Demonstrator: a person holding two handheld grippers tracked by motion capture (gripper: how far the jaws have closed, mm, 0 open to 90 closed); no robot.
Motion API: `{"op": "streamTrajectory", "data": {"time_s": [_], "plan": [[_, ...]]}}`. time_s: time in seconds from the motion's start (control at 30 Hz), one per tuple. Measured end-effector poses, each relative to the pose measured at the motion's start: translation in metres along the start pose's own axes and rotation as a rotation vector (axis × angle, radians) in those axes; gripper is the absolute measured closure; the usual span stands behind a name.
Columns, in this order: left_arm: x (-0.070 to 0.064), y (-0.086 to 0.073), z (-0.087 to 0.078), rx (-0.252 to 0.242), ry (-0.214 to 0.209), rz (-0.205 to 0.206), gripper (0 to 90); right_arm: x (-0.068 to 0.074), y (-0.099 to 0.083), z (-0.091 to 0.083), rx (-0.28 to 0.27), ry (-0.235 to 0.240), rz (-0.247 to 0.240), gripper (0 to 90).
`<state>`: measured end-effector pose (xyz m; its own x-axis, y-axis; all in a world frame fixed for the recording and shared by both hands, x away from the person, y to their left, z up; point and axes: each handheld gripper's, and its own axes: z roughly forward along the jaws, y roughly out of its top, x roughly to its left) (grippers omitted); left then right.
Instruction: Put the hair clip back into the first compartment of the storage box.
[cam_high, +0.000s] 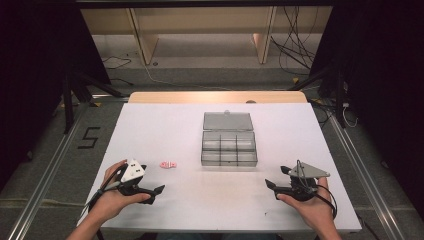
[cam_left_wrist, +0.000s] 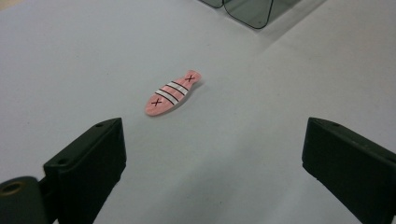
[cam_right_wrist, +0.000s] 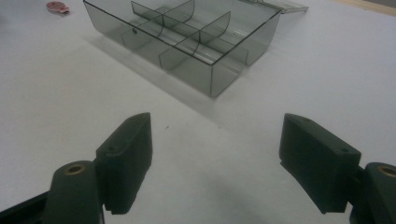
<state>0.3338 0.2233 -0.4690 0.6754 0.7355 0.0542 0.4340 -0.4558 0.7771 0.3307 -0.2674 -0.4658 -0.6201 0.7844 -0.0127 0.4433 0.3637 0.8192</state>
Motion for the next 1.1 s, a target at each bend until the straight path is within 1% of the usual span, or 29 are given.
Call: {"op": "streamTrajectory", "data": {"time_s": [0.07,0.27,0.5,0.57,0.73,1.1], "plan": [[0.000,0.000,0.000,0.002,0.000,0.007,5.8,0.000,-0.001,0.000,0.002,0.005,0.003,27.1],[0.000,-0.002,0.000,0.001,-0.006,0.002,5.7,0.001,0.002,0.002,0.005,0.018,0.008,28.0],[-0.002,-0.001,0.001,0.004,-0.011,0.016,5.5,0.010,0.013,0.010,-0.017,0.052,0.008,29.1],[-0.002,-0.001,0.001,0.010,-0.013,0.019,5.5,0.013,0.016,0.014,-0.011,0.063,0.003,29.5],[-0.002,-0.001,0.002,0.015,-0.012,0.023,5.5,0.026,0.028,0.025,-0.023,0.096,-0.014,30.7],[-0.003,-0.002,0.004,0.016,-0.018,0.030,5.6,0.063,0.062,0.065,-0.025,0.166,-0.084,31.9]]}}
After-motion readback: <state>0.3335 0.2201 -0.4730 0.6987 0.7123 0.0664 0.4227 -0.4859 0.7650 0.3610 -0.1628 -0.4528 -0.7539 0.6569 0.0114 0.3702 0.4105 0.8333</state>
